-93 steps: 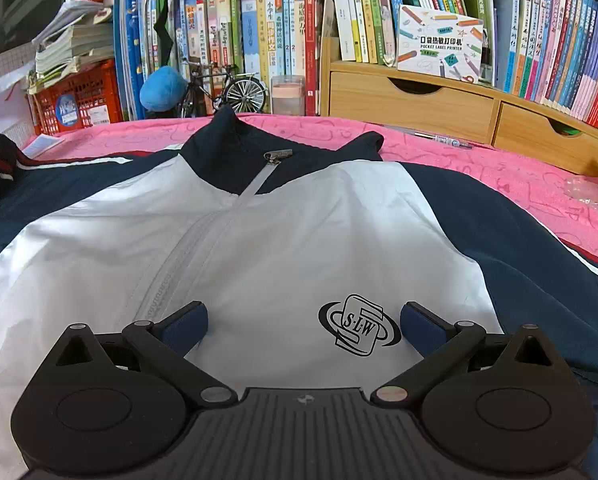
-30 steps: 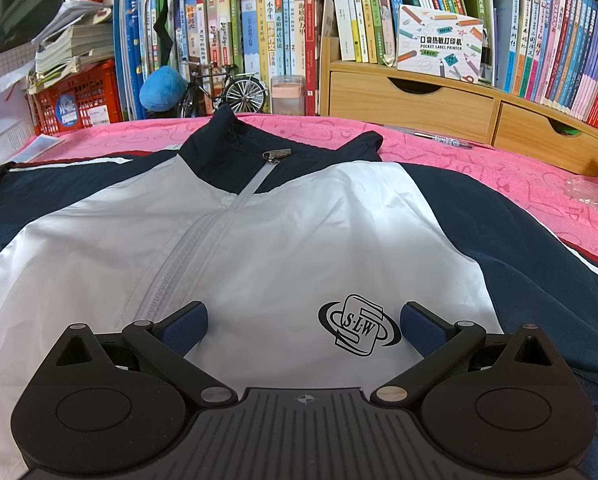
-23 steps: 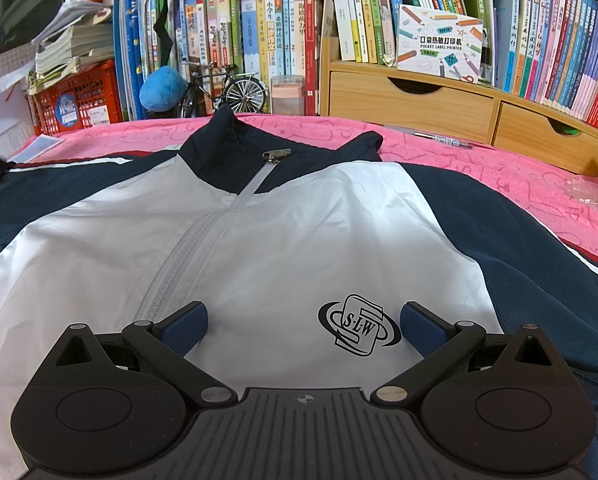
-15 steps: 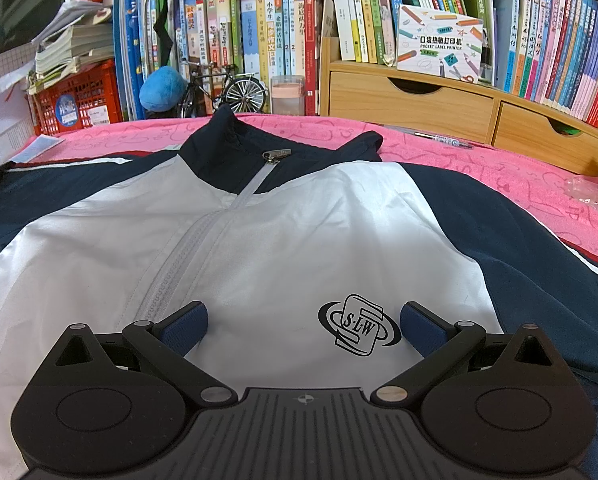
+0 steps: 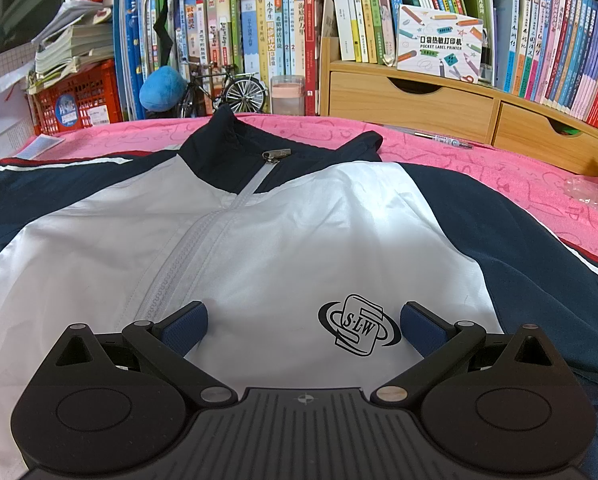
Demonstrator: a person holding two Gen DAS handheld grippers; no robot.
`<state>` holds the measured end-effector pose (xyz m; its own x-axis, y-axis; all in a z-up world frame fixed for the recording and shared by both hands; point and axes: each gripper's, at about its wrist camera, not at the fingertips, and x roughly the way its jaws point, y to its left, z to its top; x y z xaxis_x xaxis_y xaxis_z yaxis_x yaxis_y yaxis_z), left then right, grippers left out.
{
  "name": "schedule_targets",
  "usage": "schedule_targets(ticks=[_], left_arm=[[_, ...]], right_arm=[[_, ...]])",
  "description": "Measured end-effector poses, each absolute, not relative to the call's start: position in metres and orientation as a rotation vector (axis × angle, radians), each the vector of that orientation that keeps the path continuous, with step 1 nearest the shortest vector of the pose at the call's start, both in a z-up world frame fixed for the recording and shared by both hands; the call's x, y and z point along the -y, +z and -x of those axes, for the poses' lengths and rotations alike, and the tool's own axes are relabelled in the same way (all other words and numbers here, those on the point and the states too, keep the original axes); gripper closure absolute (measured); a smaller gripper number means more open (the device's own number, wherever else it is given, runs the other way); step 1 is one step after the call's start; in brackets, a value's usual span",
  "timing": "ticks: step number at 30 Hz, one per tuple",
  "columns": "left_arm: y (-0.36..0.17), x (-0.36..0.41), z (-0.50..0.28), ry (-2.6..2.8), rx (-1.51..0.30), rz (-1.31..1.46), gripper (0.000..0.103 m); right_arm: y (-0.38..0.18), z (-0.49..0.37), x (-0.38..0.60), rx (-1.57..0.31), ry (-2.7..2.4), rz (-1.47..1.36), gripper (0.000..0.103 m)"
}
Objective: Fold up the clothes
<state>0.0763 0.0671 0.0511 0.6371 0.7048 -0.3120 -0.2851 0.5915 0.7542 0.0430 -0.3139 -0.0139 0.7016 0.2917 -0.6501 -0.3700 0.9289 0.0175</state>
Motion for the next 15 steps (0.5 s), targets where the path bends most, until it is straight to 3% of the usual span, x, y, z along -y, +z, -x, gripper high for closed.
schedule_targets(ticks=[3, 5, 6, 7, 11, 12, 15], left_arm=[[0.053, -0.006, -0.060, 0.349, -0.622, -0.608, 0.004], [0.045, 0.029, -0.047, 0.147, -0.589, -0.582, 0.004], [0.039, 0.047, -0.041, 0.040, -0.572, -0.583, 0.003], [0.031, 0.068, -0.032, -0.046, -0.559, -0.605, 0.003], [-0.002, 0.125, -0.030, -0.196, -0.558, -0.698, 0.002], [-0.007, 0.131, -0.037, -0.211, -0.572, -0.687, 0.002], [-0.020, 0.135, -0.067, -0.216, -0.601, -0.580, 0.002]], right_arm=[[-0.013, -0.042, 0.317, -0.694, 0.348, 0.105, 0.000], [-0.011, -0.045, 0.330, -0.680, 0.304, 0.078, 0.018], [-0.010, -0.048, 0.337, -0.675, 0.272, 0.078, 0.042], [-0.009, -0.051, 0.345, -0.671, 0.241, 0.077, 0.057], [-0.006, -0.079, 0.378, -0.659, 0.004, 0.124, 0.060], [-0.002, -0.084, 0.383, -0.663, -0.011, 0.106, 0.066], [0.013, -0.089, 0.376, -0.628, 0.119, 0.070, 0.066]])
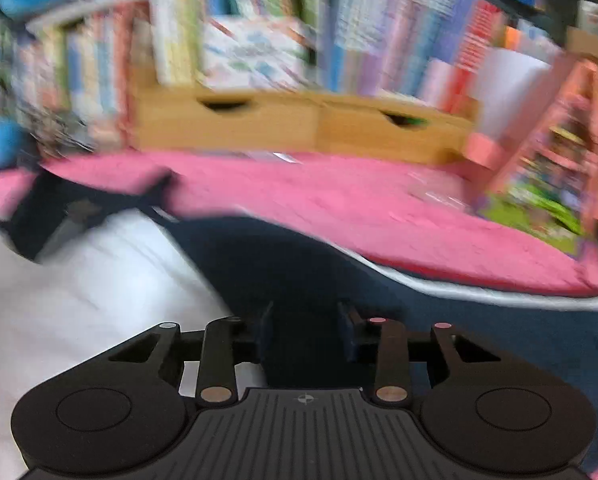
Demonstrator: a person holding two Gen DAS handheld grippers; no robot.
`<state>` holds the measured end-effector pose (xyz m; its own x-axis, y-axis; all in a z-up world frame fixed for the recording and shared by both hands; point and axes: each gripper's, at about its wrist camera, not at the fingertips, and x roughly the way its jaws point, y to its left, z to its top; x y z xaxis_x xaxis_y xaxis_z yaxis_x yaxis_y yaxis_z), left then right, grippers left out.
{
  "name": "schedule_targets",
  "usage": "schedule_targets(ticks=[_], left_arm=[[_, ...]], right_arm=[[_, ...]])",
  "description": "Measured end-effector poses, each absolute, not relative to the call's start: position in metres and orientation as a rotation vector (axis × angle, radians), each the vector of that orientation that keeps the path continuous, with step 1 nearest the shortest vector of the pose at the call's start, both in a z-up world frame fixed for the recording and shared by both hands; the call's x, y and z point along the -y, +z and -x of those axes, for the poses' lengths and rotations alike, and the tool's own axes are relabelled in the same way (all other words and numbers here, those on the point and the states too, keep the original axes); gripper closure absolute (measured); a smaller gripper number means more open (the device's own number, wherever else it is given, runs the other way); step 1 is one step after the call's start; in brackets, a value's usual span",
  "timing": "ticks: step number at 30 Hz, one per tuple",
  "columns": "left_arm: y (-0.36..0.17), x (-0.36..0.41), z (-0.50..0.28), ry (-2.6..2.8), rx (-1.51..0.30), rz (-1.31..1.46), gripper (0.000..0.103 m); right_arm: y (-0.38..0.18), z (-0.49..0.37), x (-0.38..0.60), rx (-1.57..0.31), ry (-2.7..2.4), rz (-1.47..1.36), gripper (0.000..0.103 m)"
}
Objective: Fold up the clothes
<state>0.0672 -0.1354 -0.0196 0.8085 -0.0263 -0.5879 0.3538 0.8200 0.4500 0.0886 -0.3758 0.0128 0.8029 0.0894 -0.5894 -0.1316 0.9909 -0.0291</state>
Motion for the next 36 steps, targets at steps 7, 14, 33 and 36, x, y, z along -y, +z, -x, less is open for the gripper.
schedule_targets(ticks=[7, 14, 33, 36], left_arm=[[-0.031, 0.097, -0.133, -0.196, -0.690, -0.193, 0.000], [-0.035, 0.092, -0.170, -0.136, -0.669, -0.142, 0.000], [-0.002, 0.071, -0.035, -0.349, -0.678, -0.135, 0.000], [-0.006, 0.085, -0.001, -0.340, -0.699, -0.205, 0.000]], right_arm=[[-0.009, -0.147, 0.316, -0.715, 0.397, 0.031, 0.066], [-0.018, -0.192, 0.320, -0.640, 0.273, 0.154, 0.050], [0.008, -0.042, 0.347, -0.578, 0.635, 0.161, 0.008], [0.008, -0.001, 0.353, -0.564, 0.663, 0.211, 0.007]])
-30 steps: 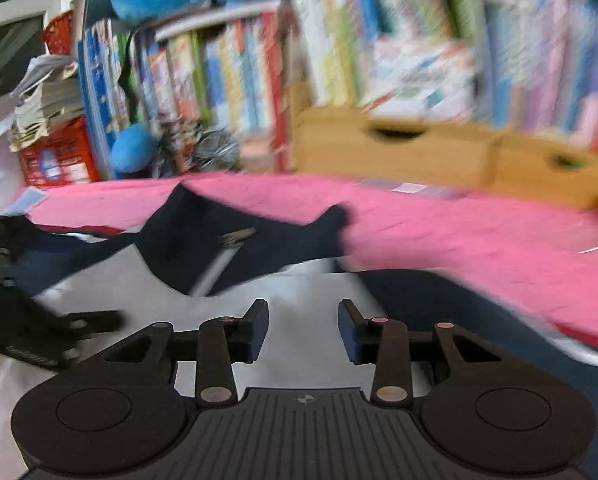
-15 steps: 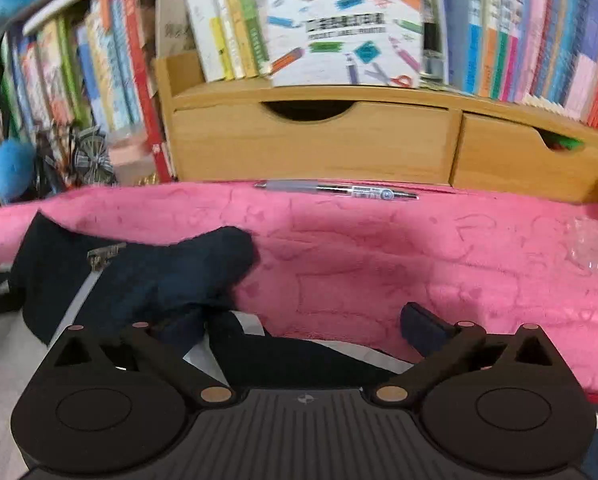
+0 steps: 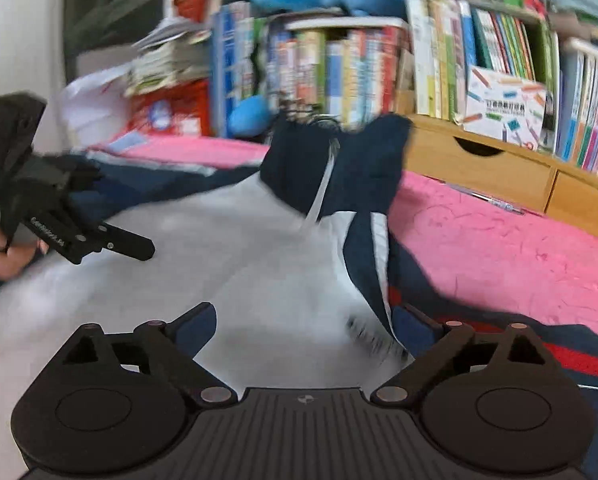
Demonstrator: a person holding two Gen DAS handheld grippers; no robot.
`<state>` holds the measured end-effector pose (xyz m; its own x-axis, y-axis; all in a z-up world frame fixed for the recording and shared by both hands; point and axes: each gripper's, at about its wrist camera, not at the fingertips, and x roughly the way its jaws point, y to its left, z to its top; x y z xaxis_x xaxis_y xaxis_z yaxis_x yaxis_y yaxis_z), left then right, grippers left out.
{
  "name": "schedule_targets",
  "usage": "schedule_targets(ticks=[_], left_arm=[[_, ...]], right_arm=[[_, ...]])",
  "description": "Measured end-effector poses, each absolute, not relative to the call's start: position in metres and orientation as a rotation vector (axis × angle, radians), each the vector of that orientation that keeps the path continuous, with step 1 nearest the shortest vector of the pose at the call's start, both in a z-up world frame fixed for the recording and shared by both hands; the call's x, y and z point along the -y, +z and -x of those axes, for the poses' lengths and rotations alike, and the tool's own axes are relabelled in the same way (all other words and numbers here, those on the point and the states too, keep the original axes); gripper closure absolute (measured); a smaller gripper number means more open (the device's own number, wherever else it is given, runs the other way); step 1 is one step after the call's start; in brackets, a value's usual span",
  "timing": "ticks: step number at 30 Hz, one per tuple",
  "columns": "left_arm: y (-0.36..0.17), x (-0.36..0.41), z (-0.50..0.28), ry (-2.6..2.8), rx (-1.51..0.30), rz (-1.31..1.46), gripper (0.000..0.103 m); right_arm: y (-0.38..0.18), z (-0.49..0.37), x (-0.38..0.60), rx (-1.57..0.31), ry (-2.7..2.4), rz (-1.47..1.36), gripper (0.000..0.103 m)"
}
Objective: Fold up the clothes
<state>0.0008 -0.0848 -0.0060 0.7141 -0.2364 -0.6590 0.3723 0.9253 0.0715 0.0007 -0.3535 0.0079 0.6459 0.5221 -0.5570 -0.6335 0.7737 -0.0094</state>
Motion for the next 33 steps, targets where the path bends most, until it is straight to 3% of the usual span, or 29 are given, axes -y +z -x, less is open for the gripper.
schedule_targets(ticks=[4, 8, 13, 20, 24, 33], left_arm=[[-0.002, 0.093, 0.030, -0.341, -0.692, -0.257, 0.000], [0.004, 0.107, 0.022, -0.332, -0.689, -0.279, 0.000], [0.011, 0.120, -0.031, -0.320, -0.692, -0.264, 0.000], [-0.011, 0.126, -0.151, -0.160, -0.706, -0.222, 0.000], [-0.027, 0.133, -0.186, -0.110, -0.681, -0.141, 0.000], [-0.026, 0.127, -0.207, -0.112, -0.711, -0.061, 0.000]], right_arm=[[0.013, 0.040, 0.365, -0.504, 0.600, 0.221, 0.000], [0.013, 0.042, 0.361, -0.550, 0.680, 0.168, 0.006], [0.004, -0.007, 0.333, -0.636, 0.624, 0.141, 0.047], [-0.008, -0.128, 0.315, -0.661, 0.395, 0.121, 0.074], [-0.014, -0.180, 0.326, -0.635, 0.307, 0.103, 0.099], [-0.014, -0.217, 0.344, -0.644, 0.312, 0.012, 0.100]])
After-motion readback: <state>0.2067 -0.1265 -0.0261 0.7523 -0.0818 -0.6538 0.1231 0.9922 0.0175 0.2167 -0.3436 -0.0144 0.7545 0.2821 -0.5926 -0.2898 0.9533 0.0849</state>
